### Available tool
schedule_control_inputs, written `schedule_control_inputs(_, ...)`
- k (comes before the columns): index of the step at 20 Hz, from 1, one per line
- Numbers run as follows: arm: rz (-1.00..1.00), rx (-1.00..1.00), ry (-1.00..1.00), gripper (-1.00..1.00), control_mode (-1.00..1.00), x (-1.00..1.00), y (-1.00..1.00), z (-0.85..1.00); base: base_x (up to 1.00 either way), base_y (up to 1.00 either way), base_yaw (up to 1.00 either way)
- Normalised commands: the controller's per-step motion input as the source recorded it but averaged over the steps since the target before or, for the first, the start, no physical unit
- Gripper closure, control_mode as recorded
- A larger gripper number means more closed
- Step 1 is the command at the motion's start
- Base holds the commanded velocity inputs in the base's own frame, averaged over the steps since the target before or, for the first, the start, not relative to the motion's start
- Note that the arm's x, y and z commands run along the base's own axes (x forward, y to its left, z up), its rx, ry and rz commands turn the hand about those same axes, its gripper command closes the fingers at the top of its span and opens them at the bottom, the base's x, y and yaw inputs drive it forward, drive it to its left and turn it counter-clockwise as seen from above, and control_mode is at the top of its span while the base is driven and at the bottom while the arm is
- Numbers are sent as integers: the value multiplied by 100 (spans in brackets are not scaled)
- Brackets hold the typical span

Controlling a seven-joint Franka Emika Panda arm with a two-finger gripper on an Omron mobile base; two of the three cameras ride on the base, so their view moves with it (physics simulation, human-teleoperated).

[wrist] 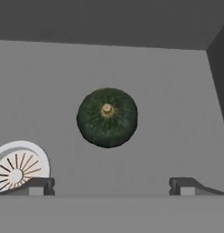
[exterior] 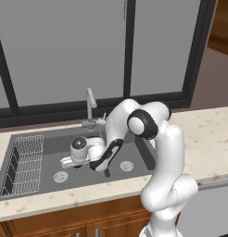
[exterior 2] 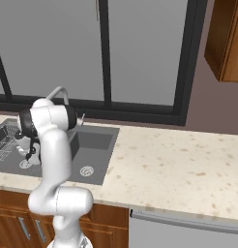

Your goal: Turn on the sink faucet. Then move the squash from the counter to the sink. Turn off the sink. Move the vegetable from the sink to the pot next to the stove. Finally move the pot to the front right burner.

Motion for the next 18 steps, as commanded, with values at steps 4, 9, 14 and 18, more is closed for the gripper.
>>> schedule_control_inputs(4, -4, -1, 8, -100, -100, 34, 7, 0, 0, 0, 0)
schedule_control_inputs(9, -4, -1, 7, -100, -100, 37, 8, 0, 0, 0, 0)
schedule_control_inputs(14, -3, -2, 4, -100, -100, 34, 12, -7, 0, 0, 0)
schedule_control_inputs(18, -2, -3, 5, -100, -100, 24, 8, -17, 0, 0, 0)
